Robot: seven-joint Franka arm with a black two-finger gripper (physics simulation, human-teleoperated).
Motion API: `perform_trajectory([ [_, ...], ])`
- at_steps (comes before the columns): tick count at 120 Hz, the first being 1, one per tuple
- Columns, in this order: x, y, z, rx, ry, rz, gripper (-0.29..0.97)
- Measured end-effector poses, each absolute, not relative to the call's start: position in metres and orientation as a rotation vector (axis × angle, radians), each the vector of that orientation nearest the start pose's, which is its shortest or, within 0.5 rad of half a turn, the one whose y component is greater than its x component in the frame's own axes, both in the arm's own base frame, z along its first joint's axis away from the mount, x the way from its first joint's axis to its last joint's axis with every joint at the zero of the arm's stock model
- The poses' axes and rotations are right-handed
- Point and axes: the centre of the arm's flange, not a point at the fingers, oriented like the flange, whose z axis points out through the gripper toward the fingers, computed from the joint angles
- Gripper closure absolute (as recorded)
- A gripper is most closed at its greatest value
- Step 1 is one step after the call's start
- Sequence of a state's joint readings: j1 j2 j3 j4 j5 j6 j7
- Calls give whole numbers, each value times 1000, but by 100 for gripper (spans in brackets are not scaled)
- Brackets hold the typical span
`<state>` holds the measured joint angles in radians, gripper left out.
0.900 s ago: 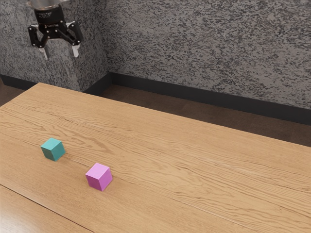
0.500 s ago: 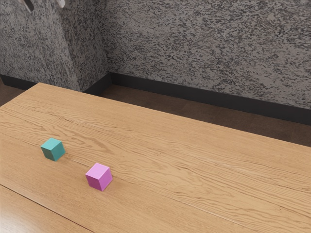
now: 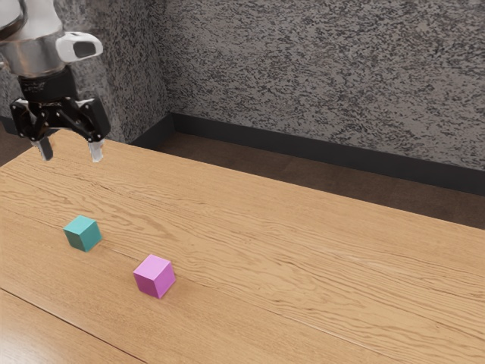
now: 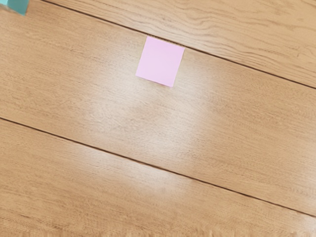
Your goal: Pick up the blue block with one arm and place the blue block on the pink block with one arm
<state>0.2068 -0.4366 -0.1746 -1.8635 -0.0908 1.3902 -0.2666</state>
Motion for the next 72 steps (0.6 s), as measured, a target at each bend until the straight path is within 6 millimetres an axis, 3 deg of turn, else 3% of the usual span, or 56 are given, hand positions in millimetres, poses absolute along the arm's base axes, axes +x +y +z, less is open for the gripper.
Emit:
perform_trajectory([
  [12, 347, -18, 613, -3111, -534, 111, 0],
  [21, 335, 2, 569, -3058, -546, 95, 0],
  [34, 376, 32, 503, -3039, -491, 166, 0],
  [50, 420, 70, 436, -3059, -452, 199, 0],
  [57, 432, 87, 420, -3053, -408, 154, 0],
  [72, 462, 106, 405, -3034, -237, 7, 0],
])
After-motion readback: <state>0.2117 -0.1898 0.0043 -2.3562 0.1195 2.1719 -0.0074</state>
